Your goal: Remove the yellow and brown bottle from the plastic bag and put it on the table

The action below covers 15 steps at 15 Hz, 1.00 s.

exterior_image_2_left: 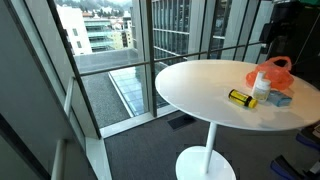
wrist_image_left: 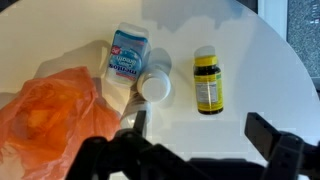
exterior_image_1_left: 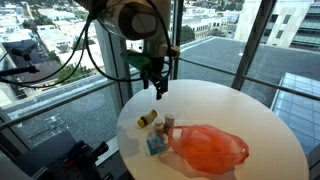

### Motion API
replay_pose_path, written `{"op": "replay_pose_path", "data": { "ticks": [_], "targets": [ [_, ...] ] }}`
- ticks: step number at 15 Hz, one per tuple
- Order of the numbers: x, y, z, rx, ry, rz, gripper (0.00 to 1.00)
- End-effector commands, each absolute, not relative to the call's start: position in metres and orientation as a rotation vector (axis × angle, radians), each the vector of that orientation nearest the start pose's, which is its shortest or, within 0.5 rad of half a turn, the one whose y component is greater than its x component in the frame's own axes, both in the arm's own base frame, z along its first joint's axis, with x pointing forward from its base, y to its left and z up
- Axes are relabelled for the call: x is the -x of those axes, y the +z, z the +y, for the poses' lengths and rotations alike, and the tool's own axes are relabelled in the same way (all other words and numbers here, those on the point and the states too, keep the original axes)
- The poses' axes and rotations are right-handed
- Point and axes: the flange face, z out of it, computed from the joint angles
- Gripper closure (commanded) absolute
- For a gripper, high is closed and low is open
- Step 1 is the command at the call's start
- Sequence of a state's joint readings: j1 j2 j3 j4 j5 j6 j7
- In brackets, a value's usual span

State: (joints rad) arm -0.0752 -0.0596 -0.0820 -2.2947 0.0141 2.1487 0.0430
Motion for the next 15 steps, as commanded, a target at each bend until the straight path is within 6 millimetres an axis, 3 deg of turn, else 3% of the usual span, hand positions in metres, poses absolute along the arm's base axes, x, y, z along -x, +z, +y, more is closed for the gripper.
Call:
{"op": "replay_pose_path", "data": {
  "ticks": [1,5,9,15],
  "targets": [
    [-0.476,0.396,-0.081,3.085,0.124,0.401,0.00],
    [-0.470,0.420,-0.085,3.082,0.087,0.434,0.00],
    [-0.467,0.432,-0.089,3.076,0.064,0.472,0.00],
    [-0.470,0.422,-0.087,3.080,0.061,0.434,0.00]
  ]
}}
